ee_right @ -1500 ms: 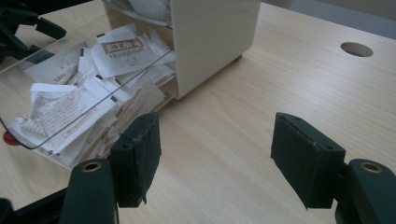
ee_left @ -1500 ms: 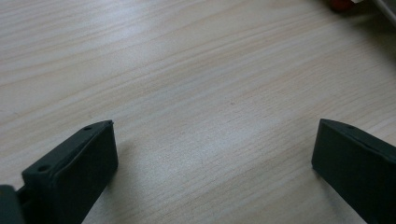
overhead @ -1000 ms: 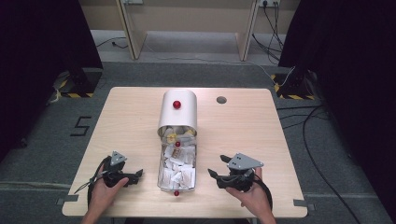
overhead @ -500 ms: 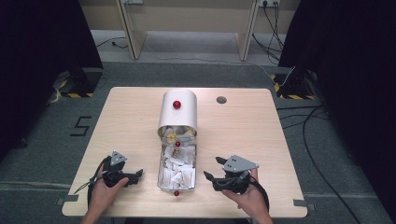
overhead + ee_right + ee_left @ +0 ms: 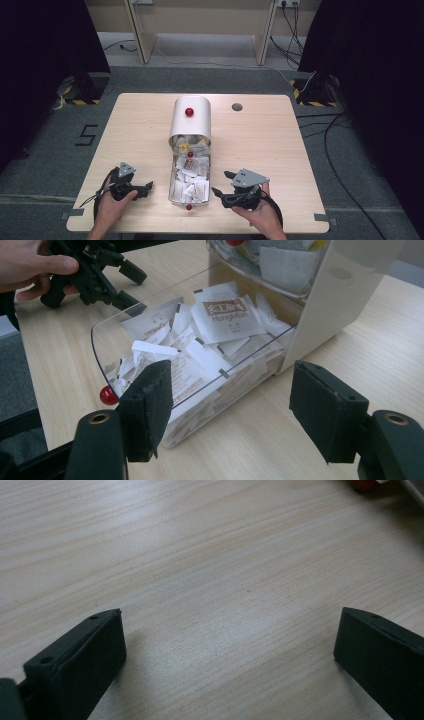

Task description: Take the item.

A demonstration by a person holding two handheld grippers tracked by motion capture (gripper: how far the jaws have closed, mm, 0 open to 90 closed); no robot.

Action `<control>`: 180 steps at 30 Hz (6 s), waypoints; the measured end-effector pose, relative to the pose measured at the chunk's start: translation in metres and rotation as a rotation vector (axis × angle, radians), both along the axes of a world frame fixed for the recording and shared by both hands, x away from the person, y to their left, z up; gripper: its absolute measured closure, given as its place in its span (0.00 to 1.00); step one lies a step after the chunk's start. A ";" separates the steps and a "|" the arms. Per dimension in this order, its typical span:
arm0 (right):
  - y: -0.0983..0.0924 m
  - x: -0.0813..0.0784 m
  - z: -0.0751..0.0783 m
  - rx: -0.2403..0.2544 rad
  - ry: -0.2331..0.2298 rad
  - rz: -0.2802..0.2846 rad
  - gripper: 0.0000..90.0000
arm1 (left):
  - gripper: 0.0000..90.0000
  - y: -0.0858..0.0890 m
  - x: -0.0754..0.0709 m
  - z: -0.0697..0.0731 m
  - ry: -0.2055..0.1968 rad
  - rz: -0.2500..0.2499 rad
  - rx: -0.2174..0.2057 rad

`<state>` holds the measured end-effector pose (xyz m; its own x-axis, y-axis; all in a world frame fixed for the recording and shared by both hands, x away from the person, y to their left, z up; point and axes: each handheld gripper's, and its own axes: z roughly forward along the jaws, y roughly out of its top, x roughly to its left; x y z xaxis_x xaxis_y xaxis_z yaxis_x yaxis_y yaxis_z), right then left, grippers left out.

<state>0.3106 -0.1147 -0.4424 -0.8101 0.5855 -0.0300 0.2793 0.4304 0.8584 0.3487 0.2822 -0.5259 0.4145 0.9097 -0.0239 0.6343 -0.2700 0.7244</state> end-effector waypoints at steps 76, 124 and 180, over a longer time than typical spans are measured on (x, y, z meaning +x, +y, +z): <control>0.065 0.003 -0.036 -0.121 0.006 0.112 0.64 | 0.00 0.000 0.000 0.000 0.000 0.000 0.000; 0.051 -0.005 -0.006 0.045 -0.058 0.126 0.95 | 0.00 0.000 0.000 0.000 0.000 0.000 0.001; -0.016 0.008 0.025 0.106 -0.141 -0.051 0.95 | 0.00 0.000 0.000 0.000 0.000 0.000 0.000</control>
